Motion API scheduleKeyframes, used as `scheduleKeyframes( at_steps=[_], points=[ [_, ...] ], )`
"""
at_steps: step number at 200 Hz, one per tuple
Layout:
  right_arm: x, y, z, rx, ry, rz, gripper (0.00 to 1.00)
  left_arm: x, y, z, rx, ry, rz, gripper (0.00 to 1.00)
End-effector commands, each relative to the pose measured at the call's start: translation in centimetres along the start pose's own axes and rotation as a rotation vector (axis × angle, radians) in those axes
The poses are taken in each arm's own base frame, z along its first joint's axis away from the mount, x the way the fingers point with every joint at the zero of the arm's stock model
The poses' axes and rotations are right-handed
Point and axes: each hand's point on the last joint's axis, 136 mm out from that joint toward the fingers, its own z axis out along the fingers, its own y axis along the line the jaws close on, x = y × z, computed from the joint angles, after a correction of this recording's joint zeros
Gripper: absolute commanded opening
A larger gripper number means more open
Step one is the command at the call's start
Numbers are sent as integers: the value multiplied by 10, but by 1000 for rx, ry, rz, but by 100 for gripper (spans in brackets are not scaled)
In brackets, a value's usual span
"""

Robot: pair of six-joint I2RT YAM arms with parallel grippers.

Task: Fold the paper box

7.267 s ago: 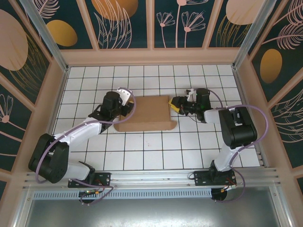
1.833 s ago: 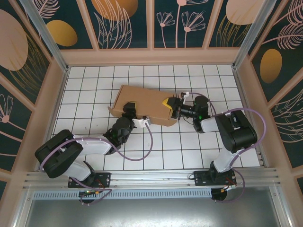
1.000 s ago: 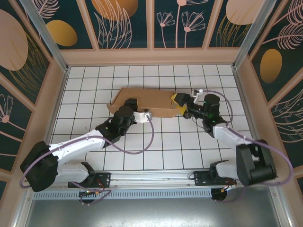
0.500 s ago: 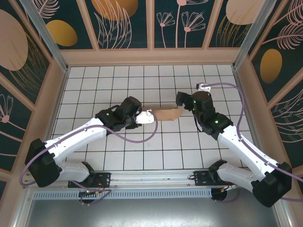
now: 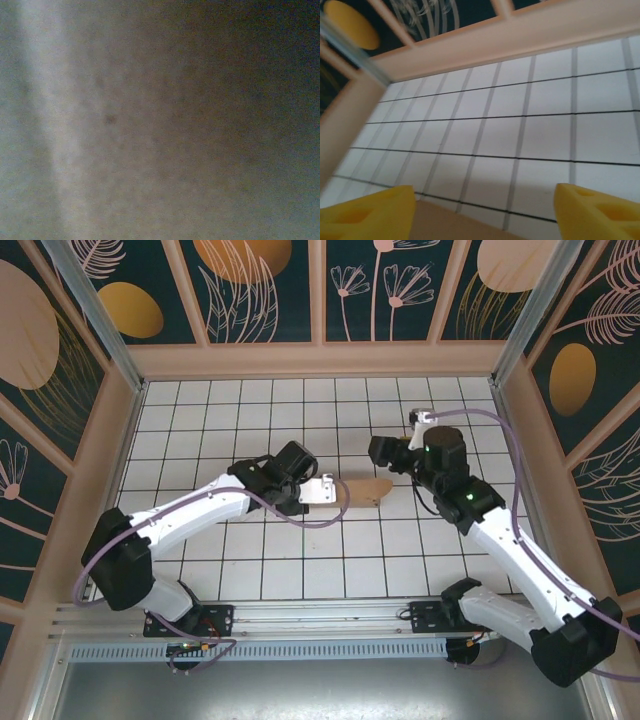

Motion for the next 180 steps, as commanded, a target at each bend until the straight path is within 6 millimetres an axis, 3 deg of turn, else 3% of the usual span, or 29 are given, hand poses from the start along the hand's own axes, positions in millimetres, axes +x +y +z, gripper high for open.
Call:
scheduleKeyframes(
  at_steps=[1, 21, 34, 47, 90, 115, 150, 180],
  points=[
    [5, 38, -3, -189, 89, 35, 61, -6, -3, 6, 73, 4, -27, 37],
    [10, 39, 2, -211, 137, 104, 51, -10, -2, 14, 127, 44, -18, 40],
    [13, 43, 3, -245, 166, 144, 49, -14, 2, 14, 144, 58, -15, 41],
    [15, 44, 2, -255, 179, 185, 46, -14, 1, 26, 176, 91, -12, 44],
    [27, 18, 15, -215, 185, 393, 38, -25, 9, 38, 204, 100, -26, 56],
    [26, 9, 18, -235, 160, 516, 36, -25, 9, 45, 227, 97, -50, 58],
    [46, 5, 28, -216, 181, 554, 36, -21, 13, 49, 215, 111, -64, 65],
    [63, -2, 39, -188, 198, 541, 36, -22, 30, 52, 172, 97, -99, 74]
  ],
)
